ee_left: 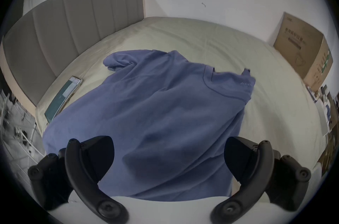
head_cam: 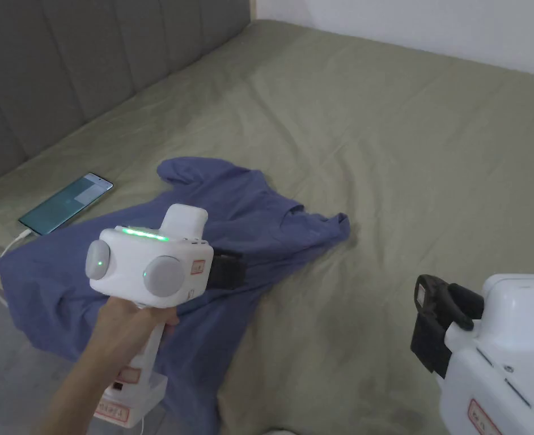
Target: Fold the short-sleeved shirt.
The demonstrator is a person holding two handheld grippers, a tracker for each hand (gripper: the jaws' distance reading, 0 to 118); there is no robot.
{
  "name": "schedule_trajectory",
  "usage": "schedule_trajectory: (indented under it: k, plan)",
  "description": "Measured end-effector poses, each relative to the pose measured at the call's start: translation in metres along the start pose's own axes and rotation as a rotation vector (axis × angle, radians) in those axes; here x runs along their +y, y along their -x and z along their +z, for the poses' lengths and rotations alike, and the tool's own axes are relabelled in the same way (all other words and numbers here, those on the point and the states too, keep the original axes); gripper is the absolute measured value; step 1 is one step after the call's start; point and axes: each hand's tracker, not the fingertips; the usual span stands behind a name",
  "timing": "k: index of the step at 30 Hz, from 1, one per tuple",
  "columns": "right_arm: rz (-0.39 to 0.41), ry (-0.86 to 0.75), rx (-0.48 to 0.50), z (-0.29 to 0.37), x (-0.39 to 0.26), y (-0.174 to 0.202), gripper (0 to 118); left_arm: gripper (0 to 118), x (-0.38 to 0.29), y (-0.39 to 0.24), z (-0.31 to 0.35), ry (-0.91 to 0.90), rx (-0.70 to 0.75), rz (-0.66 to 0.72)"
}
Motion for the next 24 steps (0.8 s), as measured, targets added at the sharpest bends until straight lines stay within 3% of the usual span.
schedule_trajectory:
  k: [4,8,9,10,11,12,13,17,24]
  plan:
    - [-0.011,0.023,-0.006,-0.003,-0.005,-0.006,0,117,0.0,-0.009,-0.031,0.12,-0.012,-0.036]
    - [-0.027,0.05,-0.015,-0.006,-0.01,-0.012,0,110,0.001,-0.006,-0.05,0.148,-0.009,0.05]
    - [-0.033,0.056,-0.019,-0.006,-0.011,-0.014,0,98,0.004,-0.005,-0.048,0.15,-0.002,0.07]
    - [-0.04,0.059,-0.021,-0.006,-0.012,-0.016,0,78,0.007,-0.005,-0.045,0.134,0.009,0.069]
    - [-0.052,0.062,-0.024,-0.006,-0.014,-0.019,0,56,0.009,-0.003,-0.04,0.081,0.014,0.074]
    - [-0.07,0.068,-0.028,-0.007,-0.014,-0.021,0,24,0.012,-0.002,-0.035,0.095,0.02,0.076]
    - [-0.091,0.071,-0.028,-0.007,-0.015,-0.024,0,8,0.014,-0.001,-0.037,0.097,0.031,0.078]
    - [-0.132,0.069,-0.026,-0.002,-0.014,-0.032,0,7,0.019,0.01,-0.047,0.136,0.003,0.193]
    - [-0.165,0.015,-0.089,0.03,-0.007,-0.06,0,7,0.035,0.012,-0.004,0.11,-0.048,0.295]
